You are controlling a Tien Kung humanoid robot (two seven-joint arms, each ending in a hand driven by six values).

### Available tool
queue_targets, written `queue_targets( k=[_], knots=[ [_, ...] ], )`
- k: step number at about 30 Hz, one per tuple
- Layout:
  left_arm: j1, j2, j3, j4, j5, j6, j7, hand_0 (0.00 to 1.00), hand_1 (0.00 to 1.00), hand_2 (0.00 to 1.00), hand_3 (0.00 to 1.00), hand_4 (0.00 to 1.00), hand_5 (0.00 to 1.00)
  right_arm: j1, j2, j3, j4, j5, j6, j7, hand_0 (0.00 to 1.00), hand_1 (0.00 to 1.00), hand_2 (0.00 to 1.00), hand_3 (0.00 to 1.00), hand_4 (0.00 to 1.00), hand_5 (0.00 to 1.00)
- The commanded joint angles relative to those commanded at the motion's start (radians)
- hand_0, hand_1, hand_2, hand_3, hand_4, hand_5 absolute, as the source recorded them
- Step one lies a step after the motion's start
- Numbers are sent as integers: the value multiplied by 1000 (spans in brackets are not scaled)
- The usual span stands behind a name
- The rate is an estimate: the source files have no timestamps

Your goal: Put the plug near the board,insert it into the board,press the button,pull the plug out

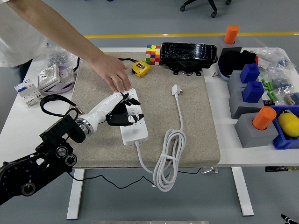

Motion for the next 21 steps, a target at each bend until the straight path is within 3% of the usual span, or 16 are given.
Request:
queue_targets(
  k=[16, 17, 21],
  knots=[
    [43, 21, -94, -42, -52, 28, -38, 625, 693, 690, 640, 771, 423, -2, 0, 5, 0, -3, 0, 0, 652, 662, 660, 554, 908, 506],
    [46, 22, -100, -42, -58, 30, -42, 550, 652, 658, 639, 775, 423, -1, 0, 5, 0, -3, 0, 0, 654, 662, 660, 555, 908, 506],
    [71, 33, -132, -42, -92, 56, -76, 550, 652, 658, 639, 775, 423, -1, 0, 3, -1, -4, 0, 0, 654, 662, 660, 555, 908, 506]
  ],
)
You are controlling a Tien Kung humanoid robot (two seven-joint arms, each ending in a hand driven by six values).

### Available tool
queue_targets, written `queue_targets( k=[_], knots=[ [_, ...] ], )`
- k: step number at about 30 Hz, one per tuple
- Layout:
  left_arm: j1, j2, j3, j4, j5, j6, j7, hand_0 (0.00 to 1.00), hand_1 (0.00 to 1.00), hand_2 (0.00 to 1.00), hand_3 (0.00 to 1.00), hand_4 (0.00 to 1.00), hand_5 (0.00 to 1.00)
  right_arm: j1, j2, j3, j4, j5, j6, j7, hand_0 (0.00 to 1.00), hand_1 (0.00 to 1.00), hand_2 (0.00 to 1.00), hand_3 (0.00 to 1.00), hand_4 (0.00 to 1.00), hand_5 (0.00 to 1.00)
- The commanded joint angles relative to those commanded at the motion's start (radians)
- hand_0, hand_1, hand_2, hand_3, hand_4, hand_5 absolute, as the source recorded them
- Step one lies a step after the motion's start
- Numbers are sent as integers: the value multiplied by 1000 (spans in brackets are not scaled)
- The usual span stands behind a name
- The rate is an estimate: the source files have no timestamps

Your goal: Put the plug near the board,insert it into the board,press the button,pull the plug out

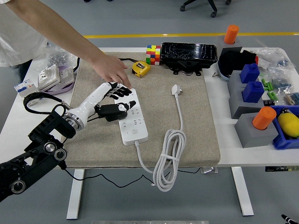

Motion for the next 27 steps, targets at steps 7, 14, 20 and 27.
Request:
queue_targets(
  k=[7, 14, 20, 27],
  knots=[
    [47, 45, -47, -50, -12, 9, 0, 448, 591, 622, 634, 779, 411, -1, -5, -2, 1, -2, 0, -1, 652, 662, 660, 554, 909, 506],
    [68, 89, -68, -164, 74, -163, 161, 113, 74, 175, 883, 692, 51, 3, -7, -4, 1, -4, 1, -1, 651, 662, 660, 555, 908, 505],
    [35, 117, -38, -211, 74, -344, 315, 99, 63, 150, 969, 603, 2, 10, -15, -12, 2, -3, 1, -1, 652, 662, 660, 554, 908, 506],
    [-23, 124, 35, -196, 56, -414, 329, 103, 61, 146, 975, 655, 2, 11, -17, -19, 2, -1, 1, -1, 652, 662, 660, 554, 908, 505]
  ],
)
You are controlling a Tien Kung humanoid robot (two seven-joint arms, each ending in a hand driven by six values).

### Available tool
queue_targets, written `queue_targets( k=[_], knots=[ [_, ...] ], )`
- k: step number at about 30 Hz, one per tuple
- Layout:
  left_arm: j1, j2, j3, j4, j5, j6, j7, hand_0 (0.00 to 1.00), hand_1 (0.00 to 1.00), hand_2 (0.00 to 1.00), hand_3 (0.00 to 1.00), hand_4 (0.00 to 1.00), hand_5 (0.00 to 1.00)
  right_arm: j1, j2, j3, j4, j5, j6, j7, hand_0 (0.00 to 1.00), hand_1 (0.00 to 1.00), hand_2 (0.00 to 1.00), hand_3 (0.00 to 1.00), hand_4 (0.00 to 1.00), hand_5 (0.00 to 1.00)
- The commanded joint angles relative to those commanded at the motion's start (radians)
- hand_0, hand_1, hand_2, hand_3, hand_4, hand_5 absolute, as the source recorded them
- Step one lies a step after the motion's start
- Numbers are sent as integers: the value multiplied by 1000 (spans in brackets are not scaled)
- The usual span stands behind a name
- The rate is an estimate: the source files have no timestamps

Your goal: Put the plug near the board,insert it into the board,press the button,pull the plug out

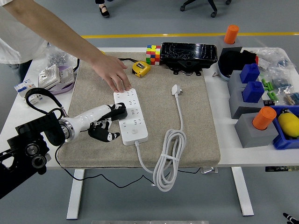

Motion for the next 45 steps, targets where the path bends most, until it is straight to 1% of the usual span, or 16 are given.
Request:
queue_targets(
  k=[4, 5, 6, 10, 11, 13, 16, 17, 28, 29, 36, 45],
  knots=[
    [-28, 0, 41, 10, 3, -34, 12, 103, 61, 146, 975, 655, 2, -1, -1, 0, -1, 1, 0, 0, 652, 662, 660, 554, 908, 505],
    [-36, 2, 53, 14, 10, -40, 8, 104, 62, 148, 931, 643, 2, -1, 0, 0, -1, 1, 0, 0, 654, 662, 660, 554, 908, 506],
    [-42, 4, 59, 16, 6, -47, 5, 104, 62, 148, 931, 643, 2, -1, 0, 0, -2, 1, 0, -1, 654, 662, 660, 554, 908, 506],
    [-69, 10, 84, 21, -11, -63, -1, 104, 62, 148, 931, 643, 2, 0, -1, 3, -1, 1, 0, 0, 654, 662, 660, 554, 908, 506],
    [-75, 9, 90, 25, -17, -65, 0, 104, 63, 149, 909, 627, 2, 0, -2, 3, -1, 1, 0, 0, 652, 662, 660, 555, 907, 506],
    [-84, 6, 101, 33, -22, -70, 6, 104, 63, 149, 909, 627, 2, 0, -2, 4, -1, 1, 0, 0, 652, 662, 660, 555, 907, 506],
    [-93, 1, 113, 49, -32, -72, 12, 104, 63, 149, 909, 627, 2, 0, -2, 3, -2, 2, 0, 0, 652, 662, 660, 555, 907, 506],
    [-97, 0, 119, 54, -31, -71, 12, 105, 66, 152, 888, 578, 2, 0, -2, 4, -2, 2, 0, 0, 652, 662, 659, 554, 907, 506],
    [-123, -12, 153, 72, -48, -69, 11, 109, 67, 152, 886, 571, 2, 3, -8, 9, 4, -2, 0, 0, 652, 661, 660, 554, 908, 506],
    [-125, -13, 155, 73, -50, -68, 11, 110, 66, 151, 887, 587, 2, 3, -8, 9, 4, -1, 0, 0, 652, 662, 660, 554, 907, 506],
    [-137, -26, 166, 97, -56, -69, 21, 112, 67, 151, 888, 600, 2, 4, -9, 11, 4, -3, 0, 0, 652, 662, 660, 554, 907, 506],
    [-144, -29, 179, 117, -64, -73, 22, 114, 68, 152, 887, 591, 2, 5, -10, 11, 8, -4, 0, 0, 653, 662, 660, 554, 908, 506]
  ],
)
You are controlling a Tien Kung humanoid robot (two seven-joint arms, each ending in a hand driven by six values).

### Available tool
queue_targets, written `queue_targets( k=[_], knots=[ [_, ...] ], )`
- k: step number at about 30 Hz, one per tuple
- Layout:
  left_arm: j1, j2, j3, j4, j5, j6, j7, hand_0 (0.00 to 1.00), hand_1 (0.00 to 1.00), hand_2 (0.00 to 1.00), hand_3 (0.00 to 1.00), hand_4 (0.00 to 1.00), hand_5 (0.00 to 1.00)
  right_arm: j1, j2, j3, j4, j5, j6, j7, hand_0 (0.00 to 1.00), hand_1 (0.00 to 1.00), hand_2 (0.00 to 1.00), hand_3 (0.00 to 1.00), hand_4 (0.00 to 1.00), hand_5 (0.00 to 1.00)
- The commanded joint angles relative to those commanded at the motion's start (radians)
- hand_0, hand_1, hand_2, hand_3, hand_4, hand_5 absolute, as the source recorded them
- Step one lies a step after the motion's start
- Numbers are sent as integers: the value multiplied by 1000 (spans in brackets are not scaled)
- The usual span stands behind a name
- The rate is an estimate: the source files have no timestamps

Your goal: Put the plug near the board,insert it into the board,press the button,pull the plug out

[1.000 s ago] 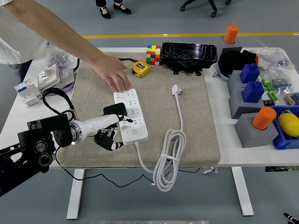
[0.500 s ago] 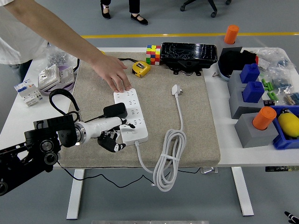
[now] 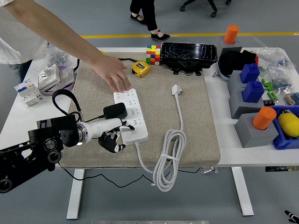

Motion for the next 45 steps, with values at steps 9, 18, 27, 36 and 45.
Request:
queue_targets(
  k=[9, 18, 27, 36, 45],
  knots=[
    [-7, -2, 7, 1, -2, -3, -3, 116, 66, 152, 883, 590, 2, 1, 0, 2, 1, 0, -1, 0, 652, 661, 660, 554, 908, 506],
    [-14, -14, 20, 46, -9, 1, -1, 119, 67, 152, 880, 578, 2, 1, 0, 2, 3, 2, -1, -1, 652, 662, 660, 554, 908, 506],
    [-4, -19, 12, 66, -10, 3, -6, 123, 71, 156, 872, 519, 2, 0, 0, 5, 15, -1, -2, -1, 655, 661, 660, 554, 908, 506],
    [41, -28, -92, 33, -85, 108, -156, 173, 116, 242, 628, 753, 32, -1, 2, 8, 15, 4, -3, 0, 652, 661, 660, 555, 908, 506],
    [71, -61, -120, 147, -242, 432, -467, 236, 230, 294, 486, 771, 172, -4, 8, 8, 9, 5, -3, 1, 651, 661, 660, 555, 908, 506]
  ],
)
